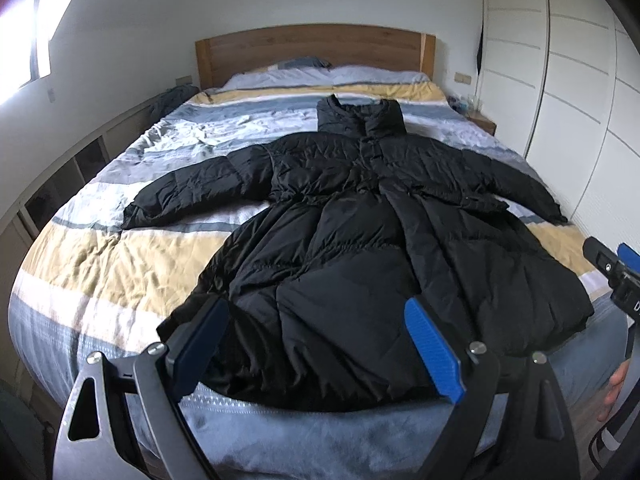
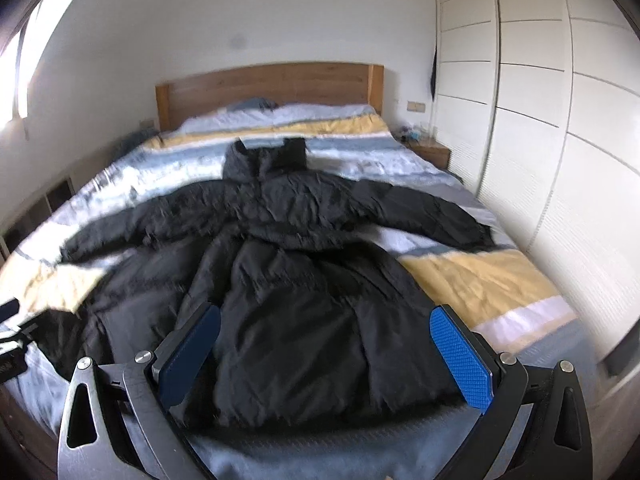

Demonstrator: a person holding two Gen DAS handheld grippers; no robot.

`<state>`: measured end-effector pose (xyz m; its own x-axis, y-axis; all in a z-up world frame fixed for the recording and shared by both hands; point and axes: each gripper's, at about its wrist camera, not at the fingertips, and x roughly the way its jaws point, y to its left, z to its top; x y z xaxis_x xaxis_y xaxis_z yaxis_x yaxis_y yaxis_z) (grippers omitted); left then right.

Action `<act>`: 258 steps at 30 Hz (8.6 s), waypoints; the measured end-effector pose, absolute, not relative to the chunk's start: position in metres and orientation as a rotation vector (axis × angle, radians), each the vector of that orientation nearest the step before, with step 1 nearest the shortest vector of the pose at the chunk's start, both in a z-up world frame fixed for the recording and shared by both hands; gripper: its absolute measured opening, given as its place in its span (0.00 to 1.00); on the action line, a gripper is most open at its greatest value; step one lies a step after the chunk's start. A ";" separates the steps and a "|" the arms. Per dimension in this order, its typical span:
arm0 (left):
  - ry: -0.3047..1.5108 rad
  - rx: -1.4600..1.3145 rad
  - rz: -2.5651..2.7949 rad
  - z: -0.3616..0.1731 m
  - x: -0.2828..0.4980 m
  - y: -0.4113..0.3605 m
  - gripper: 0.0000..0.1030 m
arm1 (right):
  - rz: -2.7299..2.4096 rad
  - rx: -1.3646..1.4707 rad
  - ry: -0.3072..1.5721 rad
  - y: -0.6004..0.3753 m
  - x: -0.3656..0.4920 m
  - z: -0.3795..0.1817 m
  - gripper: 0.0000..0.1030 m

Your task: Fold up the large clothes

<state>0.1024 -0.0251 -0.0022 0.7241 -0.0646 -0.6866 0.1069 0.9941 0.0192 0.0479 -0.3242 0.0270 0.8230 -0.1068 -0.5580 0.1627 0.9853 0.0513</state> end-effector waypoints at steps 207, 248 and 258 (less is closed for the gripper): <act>0.892 -1.118 0.060 -0.138 0.472 0.386 0.13 | -0.265 0.125 1.094 -0.296 0.359 0.074 0.63; 1.066 -0.494 -0.388 -0.031 0.480 -0.149 0.10 | -0.194 0.376 1.074 -0.516 0.354 -0.009 0.63; 1.174 -0.452 -0.323 -0.089 0.489 -0.172 0.16 | -0.211 0.402 1.129 -0.542 0.348 -0.045 0.63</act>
<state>0.4894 -0.1724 -0.0893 0.3567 -0.4697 -0.8076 0.0099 0.8663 -0.4994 0.3484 -0.5422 -0.0450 0.4182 0.0378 -0.9076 0.3625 0.9092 0.2049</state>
